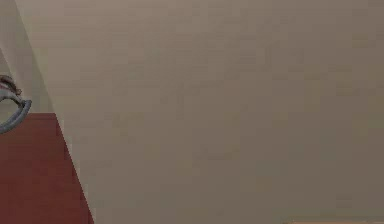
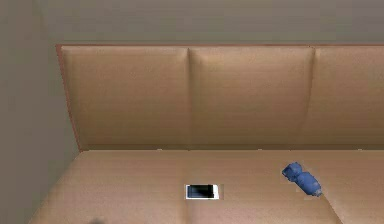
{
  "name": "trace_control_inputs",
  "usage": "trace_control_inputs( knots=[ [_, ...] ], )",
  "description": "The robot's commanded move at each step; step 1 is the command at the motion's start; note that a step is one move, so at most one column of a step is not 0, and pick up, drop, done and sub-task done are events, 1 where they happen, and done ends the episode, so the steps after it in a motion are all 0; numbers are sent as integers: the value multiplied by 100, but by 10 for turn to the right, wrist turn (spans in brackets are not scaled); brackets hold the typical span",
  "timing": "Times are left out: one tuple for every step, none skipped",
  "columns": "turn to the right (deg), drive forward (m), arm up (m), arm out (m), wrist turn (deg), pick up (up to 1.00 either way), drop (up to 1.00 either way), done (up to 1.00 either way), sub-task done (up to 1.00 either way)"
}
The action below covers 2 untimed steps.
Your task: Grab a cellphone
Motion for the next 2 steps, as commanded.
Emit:
trace_control_inputs(
  knots=[
    [0,0,50,0,0,0,0,0,0],
    [0,0,4,0,0,0,0,0,0]
  ],
)
